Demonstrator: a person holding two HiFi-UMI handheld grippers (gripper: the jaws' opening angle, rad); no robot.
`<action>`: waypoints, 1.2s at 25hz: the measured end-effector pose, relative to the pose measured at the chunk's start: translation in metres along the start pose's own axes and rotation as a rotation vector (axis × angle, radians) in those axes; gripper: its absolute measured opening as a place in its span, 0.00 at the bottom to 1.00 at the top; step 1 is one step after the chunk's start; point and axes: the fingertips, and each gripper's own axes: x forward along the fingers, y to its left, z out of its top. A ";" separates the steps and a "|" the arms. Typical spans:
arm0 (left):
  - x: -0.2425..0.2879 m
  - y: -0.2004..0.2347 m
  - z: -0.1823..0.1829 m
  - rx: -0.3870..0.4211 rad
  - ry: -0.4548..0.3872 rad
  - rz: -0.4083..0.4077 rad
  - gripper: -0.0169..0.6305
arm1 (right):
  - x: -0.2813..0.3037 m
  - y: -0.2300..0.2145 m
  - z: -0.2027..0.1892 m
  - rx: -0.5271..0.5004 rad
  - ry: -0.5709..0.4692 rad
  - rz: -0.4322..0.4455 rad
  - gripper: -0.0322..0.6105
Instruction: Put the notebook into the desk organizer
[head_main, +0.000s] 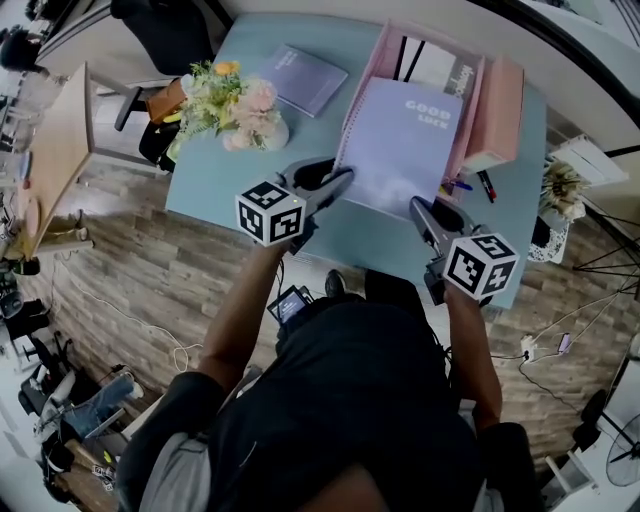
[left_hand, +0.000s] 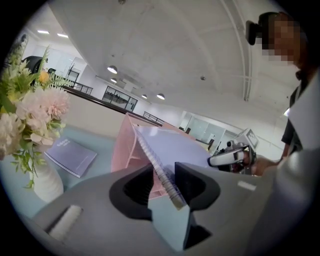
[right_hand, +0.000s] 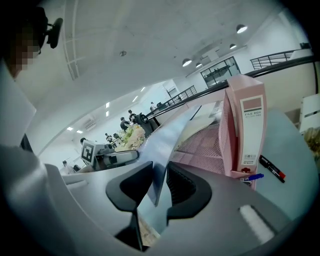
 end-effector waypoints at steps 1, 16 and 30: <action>-0.002 -0.001 0.000 0.004 -0.002 -0.001 0.32 | -0.001 0.002 -0.001 -0.002 -0.003 -0.001 0.19; -0.039 -0.007 -0.001 0.023 -0.036 0.012 0.32 | -0.004 0.036 -0.006 -0.056 -0.032 -0.001 0.18; -0.071 -0.021 -0.022 0.020 -0.046 0.043 0.32 | -0.011 0.058 -0.031 -0.083 -0.004 0.022 0.18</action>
